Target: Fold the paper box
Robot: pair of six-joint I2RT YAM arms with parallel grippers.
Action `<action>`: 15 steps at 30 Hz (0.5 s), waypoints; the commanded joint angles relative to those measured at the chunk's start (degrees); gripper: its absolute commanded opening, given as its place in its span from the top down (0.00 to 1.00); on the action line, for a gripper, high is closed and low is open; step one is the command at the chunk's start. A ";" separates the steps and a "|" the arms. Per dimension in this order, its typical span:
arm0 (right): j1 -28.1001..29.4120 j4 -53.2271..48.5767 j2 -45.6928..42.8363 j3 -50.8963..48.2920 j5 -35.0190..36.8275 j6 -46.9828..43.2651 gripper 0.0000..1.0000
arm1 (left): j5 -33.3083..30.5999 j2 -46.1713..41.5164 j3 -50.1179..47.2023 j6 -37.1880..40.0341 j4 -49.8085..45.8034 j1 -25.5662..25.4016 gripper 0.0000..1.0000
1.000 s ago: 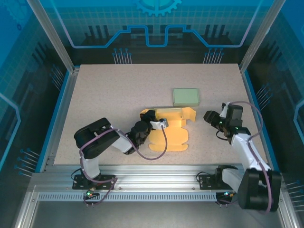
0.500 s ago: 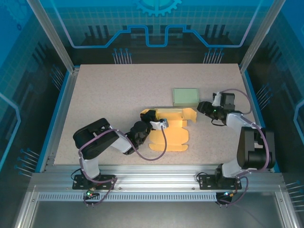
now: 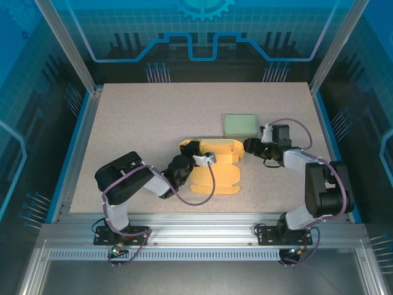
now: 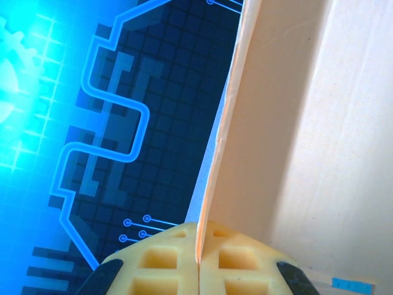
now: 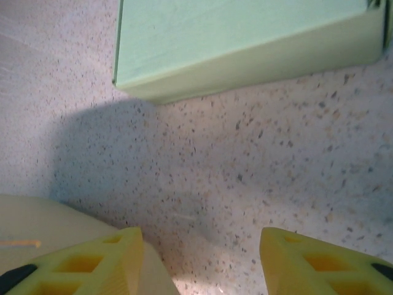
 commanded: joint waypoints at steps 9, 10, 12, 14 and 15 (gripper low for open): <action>4.77 4.64 -4.83 -5.38 1.41 1.59 0.46 | -1.69 6.18 2.07 8.40 5.15 0.39 1.00; 5.27 4.78 -5.65 -6.02 1.83 1.69 0.46 | -1.53 6.44 2.10 8.53 5.45 0.41 1.00; 6.30 4.78 -6.97 -7.04 2.54 1.67 0.45 | -1.32 6.71 2.17 8.69 5.46 0.40 1.00; 7.64 4.78 -7.77 -7.76 3.27 1.54 0.45 | -1.17 6.86 2.20 8.67 5.46 0.33 1.00; 8.12 4.78 -7.94 -8.01 3.66 1.41 0.45 | -1.19 6.90 2.21 8.70 5.50 0.39 1.00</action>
